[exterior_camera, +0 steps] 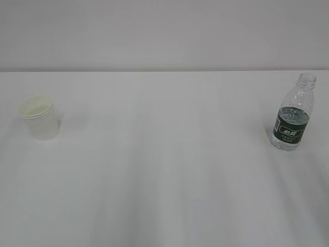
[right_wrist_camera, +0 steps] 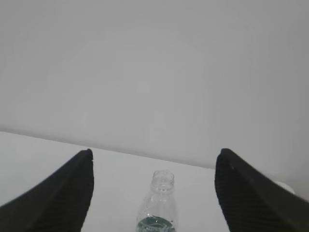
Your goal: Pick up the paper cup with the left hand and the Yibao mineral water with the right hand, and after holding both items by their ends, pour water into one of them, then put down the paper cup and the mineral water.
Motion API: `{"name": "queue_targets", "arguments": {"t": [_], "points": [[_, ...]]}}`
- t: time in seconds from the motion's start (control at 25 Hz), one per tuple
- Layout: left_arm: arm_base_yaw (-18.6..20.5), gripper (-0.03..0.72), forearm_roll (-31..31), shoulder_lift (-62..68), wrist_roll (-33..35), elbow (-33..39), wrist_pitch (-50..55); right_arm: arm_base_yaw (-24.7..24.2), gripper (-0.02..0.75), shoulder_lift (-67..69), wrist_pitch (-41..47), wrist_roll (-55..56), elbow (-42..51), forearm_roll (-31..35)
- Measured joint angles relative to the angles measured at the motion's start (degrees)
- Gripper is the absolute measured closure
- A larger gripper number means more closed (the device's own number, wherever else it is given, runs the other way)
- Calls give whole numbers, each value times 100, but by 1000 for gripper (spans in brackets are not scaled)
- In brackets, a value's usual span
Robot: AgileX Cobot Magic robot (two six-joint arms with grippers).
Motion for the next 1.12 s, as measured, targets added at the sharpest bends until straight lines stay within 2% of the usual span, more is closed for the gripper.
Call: {"name": "queue_targets", "arguments": {"t": [0.52,0.84,1.12], "points": [[0,220,-214,-10,0,0,73,0,146,-691,769,901,-96,-1009],[0,224,-299,-186,0,-4,485,0,146,-839,1168,1623,-310,-1637],[0,241,-405,-350,0,-4,661,0,146,-850,1310,1882,-310,-1726]]}}
